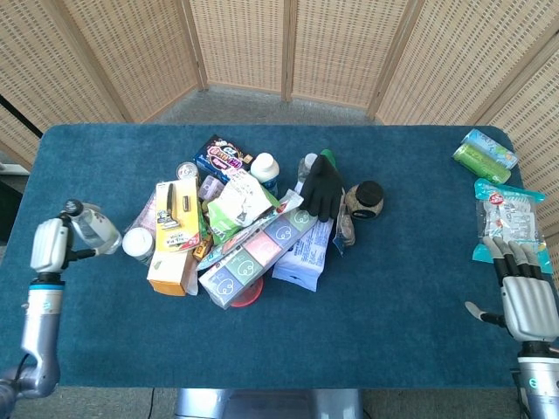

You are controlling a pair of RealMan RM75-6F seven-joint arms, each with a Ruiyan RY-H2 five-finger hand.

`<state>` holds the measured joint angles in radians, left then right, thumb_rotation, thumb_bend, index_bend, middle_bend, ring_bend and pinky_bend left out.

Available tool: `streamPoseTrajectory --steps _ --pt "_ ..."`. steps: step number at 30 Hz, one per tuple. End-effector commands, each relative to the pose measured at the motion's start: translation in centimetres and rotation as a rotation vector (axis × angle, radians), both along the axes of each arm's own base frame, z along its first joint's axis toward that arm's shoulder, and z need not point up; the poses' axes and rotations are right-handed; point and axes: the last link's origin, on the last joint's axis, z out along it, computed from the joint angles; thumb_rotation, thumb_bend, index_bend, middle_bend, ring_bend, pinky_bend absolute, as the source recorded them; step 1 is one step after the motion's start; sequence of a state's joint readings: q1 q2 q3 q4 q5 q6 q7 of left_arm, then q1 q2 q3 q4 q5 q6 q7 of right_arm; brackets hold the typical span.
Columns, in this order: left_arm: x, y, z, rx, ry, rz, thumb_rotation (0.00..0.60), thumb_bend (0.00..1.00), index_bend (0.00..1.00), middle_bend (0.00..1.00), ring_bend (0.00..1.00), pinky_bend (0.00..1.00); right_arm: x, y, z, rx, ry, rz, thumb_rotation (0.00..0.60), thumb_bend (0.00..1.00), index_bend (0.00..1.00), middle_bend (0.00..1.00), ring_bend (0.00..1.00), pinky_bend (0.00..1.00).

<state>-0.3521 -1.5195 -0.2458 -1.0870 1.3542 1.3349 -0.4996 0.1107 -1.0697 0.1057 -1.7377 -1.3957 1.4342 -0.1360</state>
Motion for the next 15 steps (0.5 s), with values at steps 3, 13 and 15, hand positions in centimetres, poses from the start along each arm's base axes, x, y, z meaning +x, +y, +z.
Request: streamPoseTrajectory --steps 3,13,15 --pt "1.2 -1.0 4.2 0.091 0.008 -0.051 0.6 0.03 0.83 0.8 0.73 0.82 0.2 0.0 -0.2 0.006 -0.001 0.002 0.6 0.0 0.0 0.0 0.0 0.0" --pt "5.3 -1.8 8.6 0.17 0.048 -0.145 0.6 0.03 0.82 0.79 0.73 0.82 0.4 0.2 -0.2 0.011 -0.008 0.001 0.6 0.0 0.0 0.0 0.0 0.0" --pt "5.8 -1.8 9.0 0.178 0.052 -0.155 0.6 0.03 0.81 0.79 0.73 0.82 0.4 0.2 -0.2 0.011 -0.009 0.002 0.6 0.0 0.0 0.0 0.0 0.0"
